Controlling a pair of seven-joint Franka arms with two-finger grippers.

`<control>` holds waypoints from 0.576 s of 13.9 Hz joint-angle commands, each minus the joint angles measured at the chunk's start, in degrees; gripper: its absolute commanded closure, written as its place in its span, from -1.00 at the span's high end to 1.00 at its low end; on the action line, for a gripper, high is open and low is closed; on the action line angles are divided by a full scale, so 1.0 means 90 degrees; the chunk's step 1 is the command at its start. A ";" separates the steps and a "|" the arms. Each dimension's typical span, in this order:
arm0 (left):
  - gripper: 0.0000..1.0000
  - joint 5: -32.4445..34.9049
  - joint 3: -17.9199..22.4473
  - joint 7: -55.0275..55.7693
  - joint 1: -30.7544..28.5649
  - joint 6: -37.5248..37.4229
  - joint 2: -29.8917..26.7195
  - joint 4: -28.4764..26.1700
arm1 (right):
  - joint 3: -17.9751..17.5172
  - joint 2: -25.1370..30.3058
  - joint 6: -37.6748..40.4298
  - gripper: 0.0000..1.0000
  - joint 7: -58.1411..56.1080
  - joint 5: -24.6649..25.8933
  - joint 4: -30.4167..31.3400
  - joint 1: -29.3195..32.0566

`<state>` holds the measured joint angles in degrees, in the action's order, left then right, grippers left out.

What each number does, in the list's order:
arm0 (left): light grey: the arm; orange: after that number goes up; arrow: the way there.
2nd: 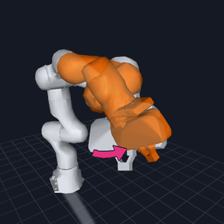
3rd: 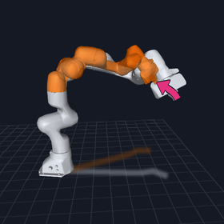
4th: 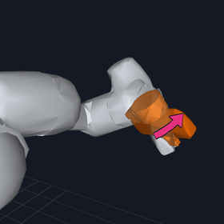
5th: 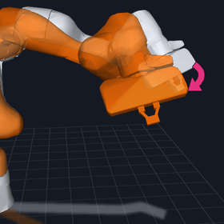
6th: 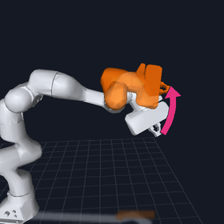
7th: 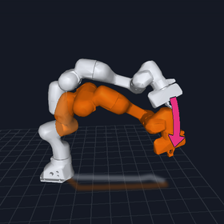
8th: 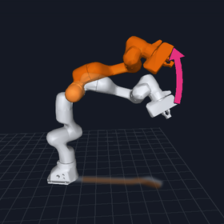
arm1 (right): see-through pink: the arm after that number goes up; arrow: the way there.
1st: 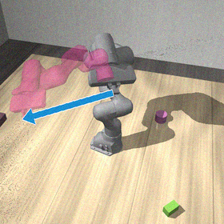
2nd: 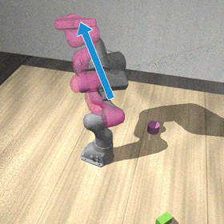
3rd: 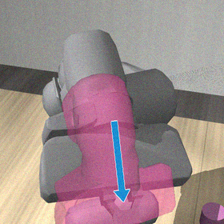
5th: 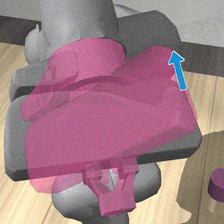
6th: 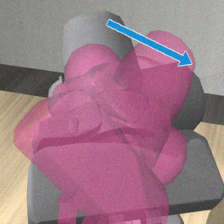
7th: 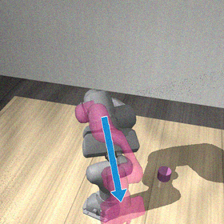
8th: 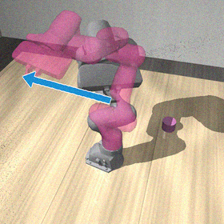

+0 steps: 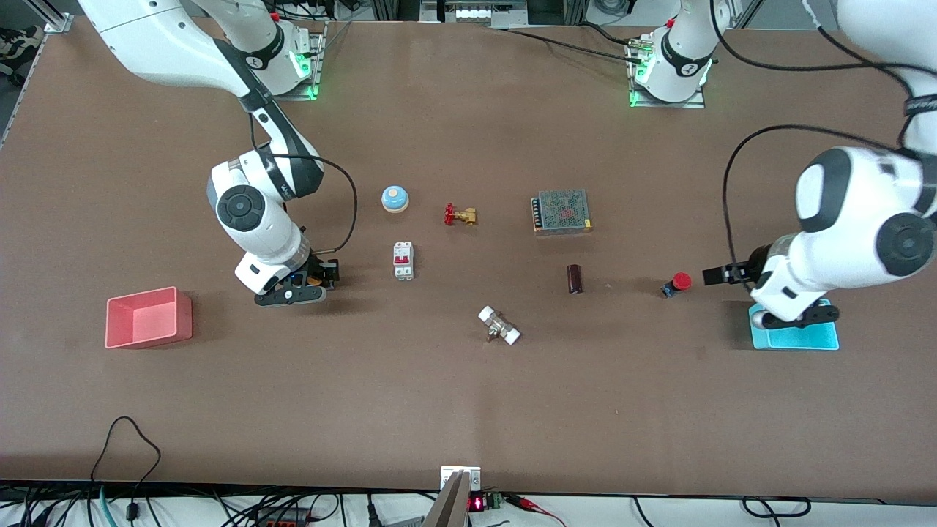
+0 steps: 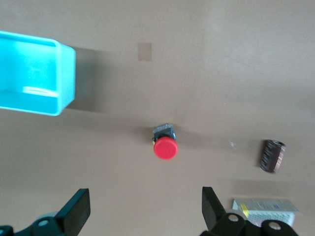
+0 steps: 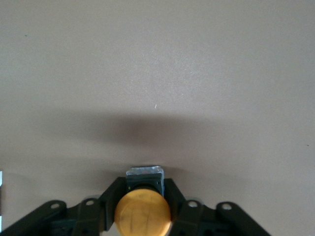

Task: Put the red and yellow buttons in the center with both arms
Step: 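Lower the red button onto the table with the left gripper and release, then set the yellow button on the table with the right gripper while the left gripper retracts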

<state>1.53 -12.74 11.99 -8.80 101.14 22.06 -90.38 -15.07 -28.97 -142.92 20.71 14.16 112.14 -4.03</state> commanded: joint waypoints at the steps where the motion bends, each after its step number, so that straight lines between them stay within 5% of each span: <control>1: 1.00 0.0044 -0.0001 -0.0423 0.0021 -0.1117 0.0039 0.1113 | 0.0005 0.0006 -0.0087 0.01 0.0179 0.0156 0.0010 -0.0020; 4: 1.00 0.0044 -0.0030 -0.0959 0.0011 -0.1618 -0.0369 0.1380 | 0.0005 -0.0033 -0.0097 0.15 0.0179 0.0156 0.0001 -0.0020; 6: 1.00 0.0035 -0.0050 -0.1185 0.0041 -0.2066 -0.0770 0.1380 | 0.0005 -0.0024 -0.0087 0.43 0.0179 0.0136 -0.0038 -0.0001; 8: 1.00 0.0035 -0.0118 -0.1274 0.0021 -0.2379 -0.0907 0.1380 | 0.0005 0.0122 -0.0058 1.00 0.0150 0.0049 -0.0145 0.0028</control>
<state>1.55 -13.29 2.62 -8.48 82.32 15.90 -77.60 -14.99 -28.94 -143.38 20.80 14.17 111.83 -4.01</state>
